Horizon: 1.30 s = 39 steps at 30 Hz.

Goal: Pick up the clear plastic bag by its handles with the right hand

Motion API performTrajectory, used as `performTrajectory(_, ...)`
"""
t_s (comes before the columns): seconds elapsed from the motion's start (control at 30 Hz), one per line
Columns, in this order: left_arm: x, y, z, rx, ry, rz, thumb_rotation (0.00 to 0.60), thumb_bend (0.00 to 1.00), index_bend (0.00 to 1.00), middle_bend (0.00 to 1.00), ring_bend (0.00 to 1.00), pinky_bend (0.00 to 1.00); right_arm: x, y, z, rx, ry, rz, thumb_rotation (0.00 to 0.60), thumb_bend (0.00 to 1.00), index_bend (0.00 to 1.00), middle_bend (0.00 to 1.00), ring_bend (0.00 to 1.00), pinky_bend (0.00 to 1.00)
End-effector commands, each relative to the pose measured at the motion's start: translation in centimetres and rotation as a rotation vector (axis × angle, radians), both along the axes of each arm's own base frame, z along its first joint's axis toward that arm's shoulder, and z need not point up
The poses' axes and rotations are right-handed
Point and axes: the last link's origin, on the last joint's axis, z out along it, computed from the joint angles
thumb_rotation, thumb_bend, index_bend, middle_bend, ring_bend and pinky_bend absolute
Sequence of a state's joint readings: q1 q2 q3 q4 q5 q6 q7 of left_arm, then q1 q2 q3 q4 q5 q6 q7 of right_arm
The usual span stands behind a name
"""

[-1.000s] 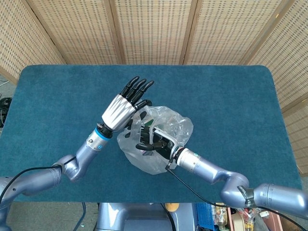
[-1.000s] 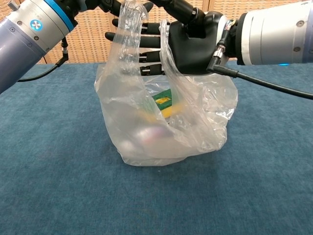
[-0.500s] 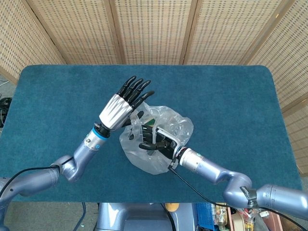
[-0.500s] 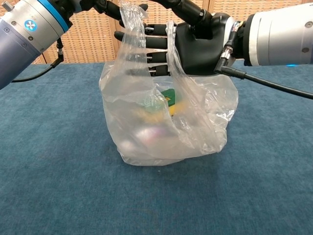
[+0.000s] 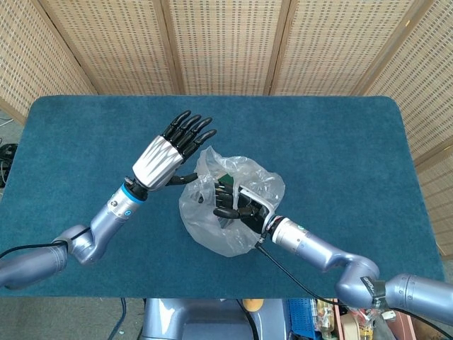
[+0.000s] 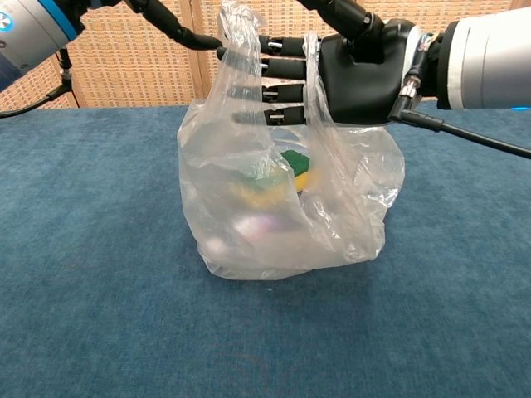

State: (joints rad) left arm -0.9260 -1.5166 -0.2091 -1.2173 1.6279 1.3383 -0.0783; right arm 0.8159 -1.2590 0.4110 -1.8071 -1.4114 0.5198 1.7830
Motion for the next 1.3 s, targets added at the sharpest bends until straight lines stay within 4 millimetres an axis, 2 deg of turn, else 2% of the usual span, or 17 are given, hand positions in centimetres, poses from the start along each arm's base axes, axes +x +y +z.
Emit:
performTrajectory(0.03, -0.4, 0.0, 0.3, 0.004, 0.008, 0.001, 0.593, 0.15, 0.00, 0.00, 0.00, 0.00, -0.1, 0.0, 0.0, 0.001, 0.002, 0.001, 0.600, 0.16, 0.30, 0.40, 0.21, 0.10)
performTrajectory(0.27, -1.9, -0.1, 1.5, 0.024, 0.026, -0.007, 0.593, 0.14, 0.00, 0.00, 0.00, 0.00, -0.2, -0.1, 0.3, 0.002, -0.007, -0.008, 0.600, 0.17, 0.30, 0.40, 0.21, 0.10)
performTrajectory(0.73, -8.4, 0.1, 7.4, 0.095, 0.054, 0.086, 0.600, 0.14, 0.00, 0.00, 0.00, 0.00, 0.1, -2.0, 0.9, -0.017, -0.035, -0.063, 0.600, 0.17, 0.30, 0.40, 0.21, 0.11)
performTrajectory(1.03, -10.9, -0.3, 9.0, 0.113, 0.045, 0.116, 0.600, 0.14, 0.00, 0.00, 0.00, 0.00, 0.1, -3.3, 0.4, -0.055, -0.006, -0.081, 0.600, 0.17, 0.30, 0.40, 0.20, 0.11)
performTrajectory(1.3, -12.7, -0.9, 9.7, 0.118, 0.030, 0.140, 0.600, 0.14, 0.00, 0.00, 0.00, 0.00, 0.4, -3.6, 1.0, -0.077, -0.030, -0.108, 0.600, 0.18, 0.30, 0.40, 0.21, 0.11)
